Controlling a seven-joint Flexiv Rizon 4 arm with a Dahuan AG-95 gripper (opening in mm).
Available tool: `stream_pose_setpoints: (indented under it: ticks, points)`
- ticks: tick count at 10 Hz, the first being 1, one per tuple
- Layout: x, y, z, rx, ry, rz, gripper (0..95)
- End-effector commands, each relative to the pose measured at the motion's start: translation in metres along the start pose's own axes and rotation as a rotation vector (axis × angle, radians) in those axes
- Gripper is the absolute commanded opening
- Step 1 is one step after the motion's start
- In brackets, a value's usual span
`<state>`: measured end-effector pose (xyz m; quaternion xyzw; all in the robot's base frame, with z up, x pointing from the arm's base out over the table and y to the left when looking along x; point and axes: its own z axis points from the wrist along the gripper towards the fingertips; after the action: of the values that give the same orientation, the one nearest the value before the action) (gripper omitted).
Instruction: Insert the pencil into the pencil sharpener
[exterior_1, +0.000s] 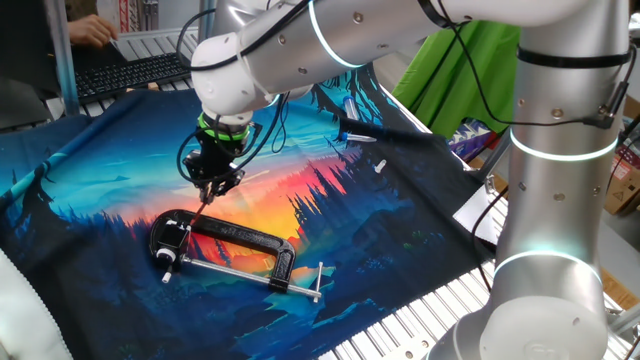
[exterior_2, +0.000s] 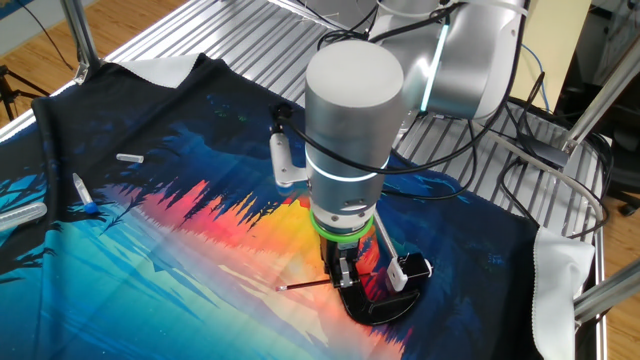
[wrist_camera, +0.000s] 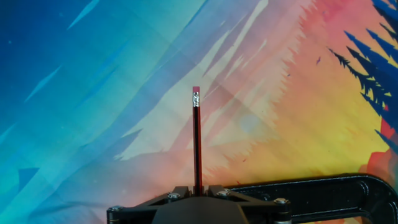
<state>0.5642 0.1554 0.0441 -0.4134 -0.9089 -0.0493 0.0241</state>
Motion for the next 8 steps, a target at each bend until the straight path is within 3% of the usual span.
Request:
stream_pose_setpoints:
  ticks: [1, 4, 6, 8]
  points:
    - [0.0003, -0.0003, -0.0001, 0.002, -0.001, 0.001, 0.0]
    - [0.0003, -0.0003, -0.0001, 0.007, 0.002, -0.025, 0.0]
    - [0.0003, -0.0003, -0.0001, 0.028, -0.025, -0.03, 0.0]
    - [0.0003, -0.0003, -0.0001, 0.032, -0.034, -0.046, 0.0]
